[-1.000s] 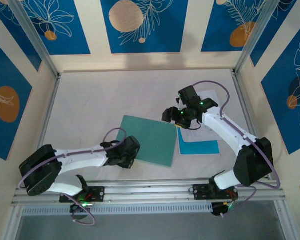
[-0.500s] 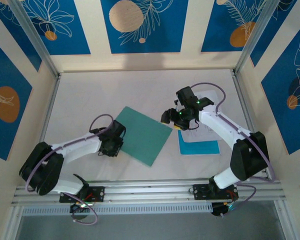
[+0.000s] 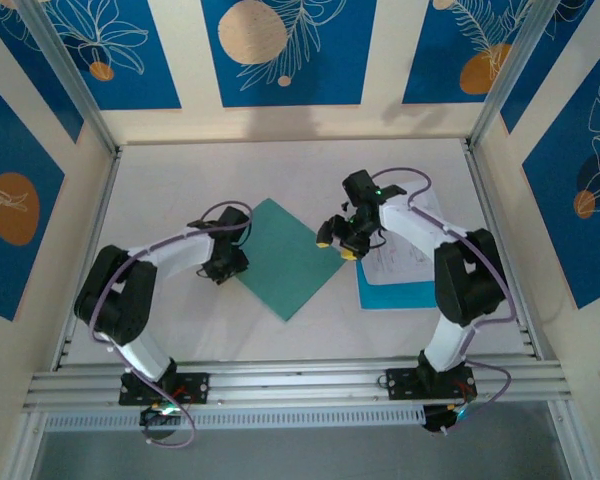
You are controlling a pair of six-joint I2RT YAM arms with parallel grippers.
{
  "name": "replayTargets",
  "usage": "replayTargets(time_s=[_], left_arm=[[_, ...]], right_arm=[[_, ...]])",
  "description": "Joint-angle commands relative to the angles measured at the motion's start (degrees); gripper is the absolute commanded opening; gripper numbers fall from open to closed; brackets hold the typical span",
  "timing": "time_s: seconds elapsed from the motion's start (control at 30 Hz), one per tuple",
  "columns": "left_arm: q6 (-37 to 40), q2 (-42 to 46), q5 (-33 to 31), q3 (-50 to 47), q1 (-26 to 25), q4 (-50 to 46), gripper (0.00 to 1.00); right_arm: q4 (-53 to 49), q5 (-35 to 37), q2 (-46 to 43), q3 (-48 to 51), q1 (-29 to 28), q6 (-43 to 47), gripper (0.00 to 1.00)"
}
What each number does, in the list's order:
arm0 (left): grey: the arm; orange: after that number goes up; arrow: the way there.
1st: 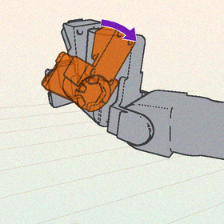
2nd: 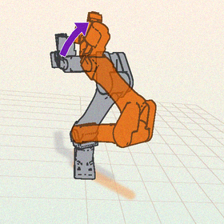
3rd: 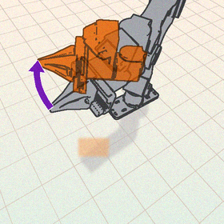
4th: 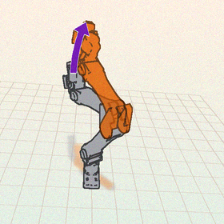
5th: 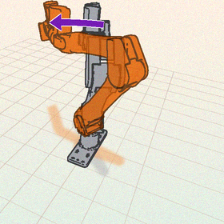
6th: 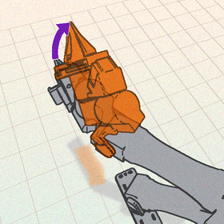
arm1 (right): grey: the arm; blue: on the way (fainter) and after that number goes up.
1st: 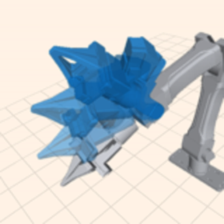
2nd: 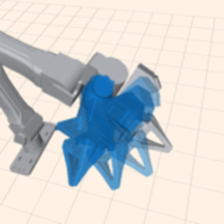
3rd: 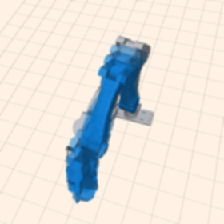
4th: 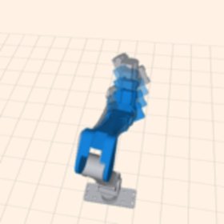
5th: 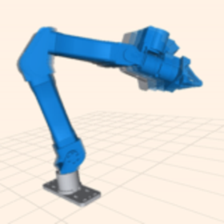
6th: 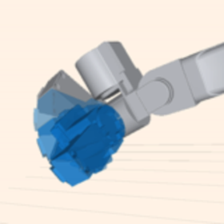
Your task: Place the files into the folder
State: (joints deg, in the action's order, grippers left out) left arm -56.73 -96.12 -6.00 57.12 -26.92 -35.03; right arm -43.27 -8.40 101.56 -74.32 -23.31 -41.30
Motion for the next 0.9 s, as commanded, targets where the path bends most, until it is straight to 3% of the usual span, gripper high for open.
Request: replayTargets(time_s=[0.0,0.4,0.6,0.87], left_arm=[[7.5,-2.9,0.1,1.8,1.6,0.6,0.4],[4.3,-1.7,5.3,1.7,1.7,5.3,0.59],[-0.7,0.2,10.3,-1.3,1.9,11.5,0.65],[-4.3,0.4,12.9,-3.3,3.3,18.9,0.66]], right_arm=[[-0.4,-1.0,4.3,-4.5,1.6,-1.2,0.65],[-7.7,7.7,23.2,-24.1,2.7,1.1,0.65],[-8.6,8.9,25.8,-25.2,2.7,2.8,0.65],[-7.4,4.7,23.7,-21.1,0.4,3.7,0.65]])
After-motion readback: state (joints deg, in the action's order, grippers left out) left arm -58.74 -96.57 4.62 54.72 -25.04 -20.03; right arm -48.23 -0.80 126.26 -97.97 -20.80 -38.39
